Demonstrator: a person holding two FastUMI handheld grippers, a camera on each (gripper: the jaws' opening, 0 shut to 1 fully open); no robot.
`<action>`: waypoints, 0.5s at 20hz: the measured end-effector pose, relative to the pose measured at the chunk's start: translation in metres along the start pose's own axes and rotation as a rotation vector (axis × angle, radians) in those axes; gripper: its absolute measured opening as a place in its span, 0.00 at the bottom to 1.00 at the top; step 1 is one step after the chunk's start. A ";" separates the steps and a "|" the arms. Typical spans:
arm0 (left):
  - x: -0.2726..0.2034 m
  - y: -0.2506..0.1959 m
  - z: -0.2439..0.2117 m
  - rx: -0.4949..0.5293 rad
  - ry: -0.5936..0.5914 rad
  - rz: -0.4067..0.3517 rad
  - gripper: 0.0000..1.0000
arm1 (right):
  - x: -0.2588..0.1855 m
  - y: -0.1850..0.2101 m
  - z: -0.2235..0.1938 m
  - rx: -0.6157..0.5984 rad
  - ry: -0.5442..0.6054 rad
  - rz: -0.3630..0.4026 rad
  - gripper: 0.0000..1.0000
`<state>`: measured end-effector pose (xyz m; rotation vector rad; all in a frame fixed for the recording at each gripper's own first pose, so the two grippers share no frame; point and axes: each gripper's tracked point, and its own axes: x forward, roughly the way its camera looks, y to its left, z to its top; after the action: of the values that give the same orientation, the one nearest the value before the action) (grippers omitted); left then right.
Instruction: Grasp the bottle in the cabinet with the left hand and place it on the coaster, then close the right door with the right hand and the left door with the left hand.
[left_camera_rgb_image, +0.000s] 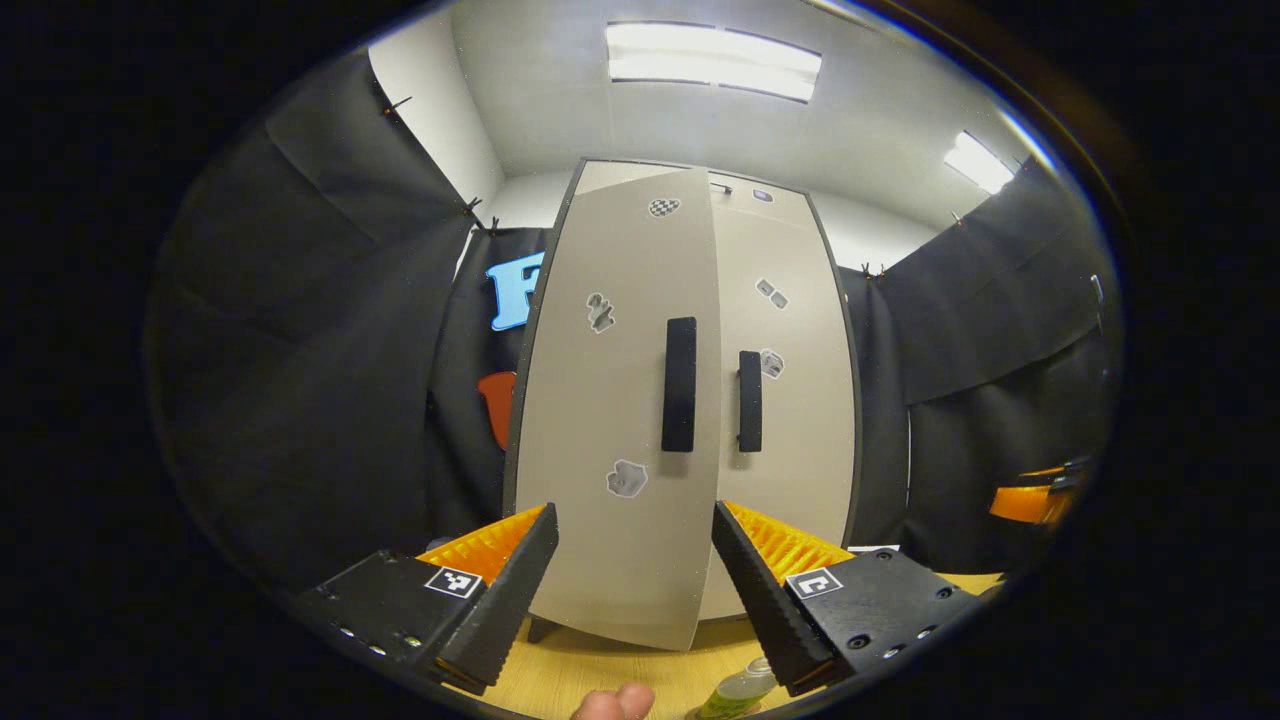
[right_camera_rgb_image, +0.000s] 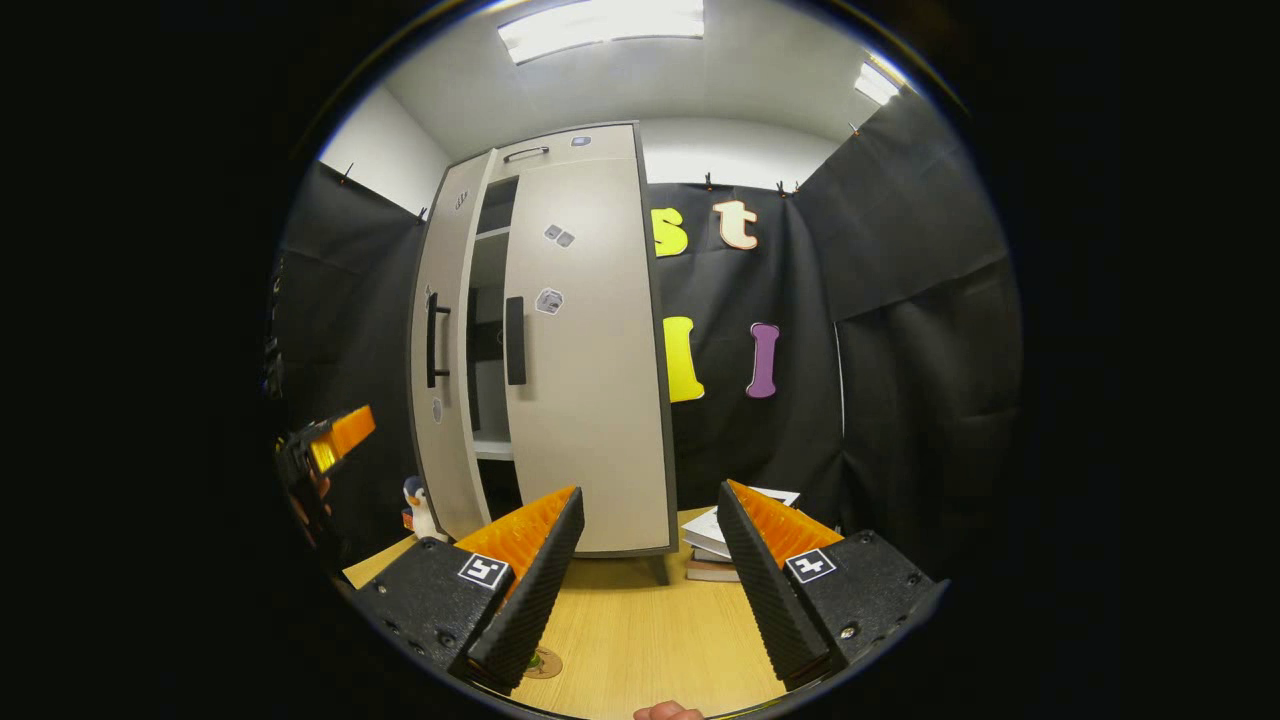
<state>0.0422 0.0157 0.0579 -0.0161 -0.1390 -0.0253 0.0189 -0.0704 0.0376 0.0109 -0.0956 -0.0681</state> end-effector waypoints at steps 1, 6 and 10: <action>-0.006 -0.003 -0.005 0.003 0.007 0.008 0.94 | 0.000 -0.001 0.000 0.003 0.005 -0.003 0.83; -0.032 -0.007 -0.035 0.020 0.060 0.034 0.99 | -0.004 -0.003 -0.003 0.027 0.012 -0.007 0.83; -0.039 -0.008 -0.043 0.008 0.089 0.038 0.99 | -0.003 0.000 -0.005 0.047 0.021 0.002 0.83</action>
<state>0.0089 0.0076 0.0100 -0.0094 -0.0502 0.0124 0.0160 -0.0700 0.0321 0.0582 -0.0764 -0.0641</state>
